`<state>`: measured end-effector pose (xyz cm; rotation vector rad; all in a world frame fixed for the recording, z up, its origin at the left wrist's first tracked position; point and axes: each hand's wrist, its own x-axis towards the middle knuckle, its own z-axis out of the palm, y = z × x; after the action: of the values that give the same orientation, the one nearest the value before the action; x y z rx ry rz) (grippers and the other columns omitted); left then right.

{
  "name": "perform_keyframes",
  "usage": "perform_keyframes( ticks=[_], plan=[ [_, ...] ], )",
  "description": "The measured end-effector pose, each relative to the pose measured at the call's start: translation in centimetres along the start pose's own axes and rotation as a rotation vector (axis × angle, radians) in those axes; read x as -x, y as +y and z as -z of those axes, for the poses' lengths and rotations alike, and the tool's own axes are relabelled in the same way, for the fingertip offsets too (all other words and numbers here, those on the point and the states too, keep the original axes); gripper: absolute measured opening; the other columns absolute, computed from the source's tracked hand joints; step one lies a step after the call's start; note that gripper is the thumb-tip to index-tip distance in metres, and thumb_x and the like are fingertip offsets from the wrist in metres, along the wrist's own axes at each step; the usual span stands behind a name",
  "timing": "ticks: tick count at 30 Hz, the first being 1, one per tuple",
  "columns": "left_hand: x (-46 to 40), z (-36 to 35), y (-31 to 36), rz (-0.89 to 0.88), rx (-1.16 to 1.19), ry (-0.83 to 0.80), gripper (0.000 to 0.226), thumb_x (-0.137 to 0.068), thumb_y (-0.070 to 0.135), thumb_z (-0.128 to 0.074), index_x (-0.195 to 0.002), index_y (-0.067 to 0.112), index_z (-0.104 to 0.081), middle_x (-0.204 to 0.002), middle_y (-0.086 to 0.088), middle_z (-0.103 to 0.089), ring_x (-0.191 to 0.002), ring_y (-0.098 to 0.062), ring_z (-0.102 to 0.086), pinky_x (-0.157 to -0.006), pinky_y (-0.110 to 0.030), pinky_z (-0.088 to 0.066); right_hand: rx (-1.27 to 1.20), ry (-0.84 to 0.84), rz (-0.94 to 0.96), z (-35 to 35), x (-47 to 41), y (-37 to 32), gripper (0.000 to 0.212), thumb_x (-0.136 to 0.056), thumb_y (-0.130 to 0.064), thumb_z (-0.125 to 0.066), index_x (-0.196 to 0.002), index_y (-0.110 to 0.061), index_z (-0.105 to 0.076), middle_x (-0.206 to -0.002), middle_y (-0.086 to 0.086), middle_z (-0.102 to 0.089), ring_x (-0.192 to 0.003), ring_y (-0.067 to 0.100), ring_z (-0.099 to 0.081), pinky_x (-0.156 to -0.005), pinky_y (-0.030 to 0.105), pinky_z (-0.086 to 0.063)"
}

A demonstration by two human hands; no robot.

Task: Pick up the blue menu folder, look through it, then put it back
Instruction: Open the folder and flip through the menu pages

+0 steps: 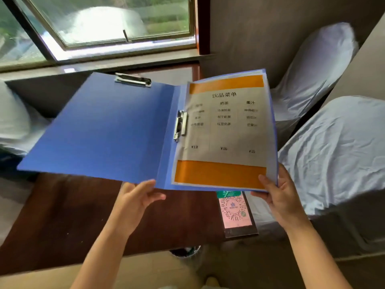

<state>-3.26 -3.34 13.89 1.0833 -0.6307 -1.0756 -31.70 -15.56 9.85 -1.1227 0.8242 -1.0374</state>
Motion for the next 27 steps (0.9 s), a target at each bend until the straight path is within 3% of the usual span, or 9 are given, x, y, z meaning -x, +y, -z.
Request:
perform_keyframes(
  ticks=[3, 10, 14, 17, 20, 24, 27],
  plan=[
    [0.4, 0.2, -1.3, 0.011, 0.067, -0.012, 0.036, -0.074, 0.001, -0.059, -0.108, 0.014, -0.056, -0.081, -0.005, -0.073, -0.075, -0.023, -0.072, -0.071, -0.042, -0.059, 0.057, 0.005, 0.017, -0.1, -0.2, -0.3, 0.038, -0.08, -0.023, -0.057, -0.098, -0.056, -0.056, -0.094, -0.019, -0.071, -0.095, 0.013, -0.068, -0.06, 0.023, -0.058],
    [-0.6, 0.2, -2.3, 0.07, 0.143, 0.147, 0.028, -0.079, 0.003, -0.057, -0.102, 0.018, -0.059, -0.094, -0.011, -0.073, -0.087, -0.028, -0.071, -0.067, -0.036, -0.059, 0.152, -0.027, 0.072, -0.8, -0.3, -1.1, 0.041, -0.081, -0.022, -0.055, -0.101, -0.058, -0.052, -0.098, -0.024, -0.069, -0.098, 0.01, -0.067, -0.062, 0.024, -0.059],
    [-1.0, 0.2, -1.7, -0.012, 0.268, 0.099, 0.035, -0.078, 0.002, -0.059, -0.107, 0.021, -0.061, -0.1, -0.006, -0.073, -0.096, -0.025, -0.069, -0.072, -0.034, -0.058, 0.155, -0.012, 0.132, -0.7, -1.0, -2.5, 0.043, -0.079, -0.025, -0.057, -0.109, -0.055, -0.05, -0.102, -0.027, -0.067, -0.098, 0.009, -0.067, -0.063, 0.027, -0.06],
    [-1.6, -0.1, -1.6, 0.033, 0.274, 0.052, 0.042, -0.074, -0.004, -0.056, -0.108, 0.021, -0.06, -0.099, -0.003, -0.073, -0.093, -0.022, -0.07, -0.069, -0.031, -0.058, 0.212, -0.022, 0.087, -0.3, -1.3, -3.0, 0.042, -0.078, -0.03, -0.057, -0.11, -0.055, -0.049, -0.107, -0.025, -0.065, -0.098, 0.015, -0.067, -0.065, 0.026, -0.059],
    [-1.5, -0.5, -2.3, 0.066, 0.273, 0.148, 0.043, -0.078, -0.014, -0.05, -0.107, 0.016, -0.059, -0.101, -0.007, -0.069, -0.087, -0.023, -0.071, -0.063, -0.031, -0.059, 0.21, -0.11, -0.027, 0.7, -1.5, -3.4, 0.049, -0.078, -0.029, -0.058, -0.118, -0.053, -0.043, -0.117, -0.008, -0.062, -0.105, 0.02, -0.064, -0.073, 0.033, -0.059],
    [-0.8, -0.4, -3.6, 0.106, 0.268, 0.187, 0.04, -0.079, -0.014, -0.048, -0.108, 0.013, -0.055, -0.109, -0.012, -0.06, -0.087, -0.022, -0.071, -0.063, -0.029, -0.059, 0.162, -0.187, -0.058, 1.7, -1.8, -4.2, 0.071, -0.074, -0.016, -0.062, -0.129, -0.052, -0.035, -0.117, -0.004, -0.067, -0.105, 0.016, -0.065, -0.068, 0.03, -0.059],
    [-1.0, -0.4, -3.9, 0.116, 0.303, 0.194, 0.039, -0.078, -0.012, -0.05, -0.108, 0.012, -0.057, -0.099, -0.009, -0.07, -0.087, -0.023, -0.071, -0.062, -0.029, -0.059, 0.21, -0.132, -0.023, 1.5, -2.3, -3.9, 0.072, -0.076, -0.013, -0.061, -0.133, -0.048, -0.034, -0.12, -0.005, -0.064, -0.105, 0.012, -0.064, -0.067, 0.029, -0.059]
  ],
)
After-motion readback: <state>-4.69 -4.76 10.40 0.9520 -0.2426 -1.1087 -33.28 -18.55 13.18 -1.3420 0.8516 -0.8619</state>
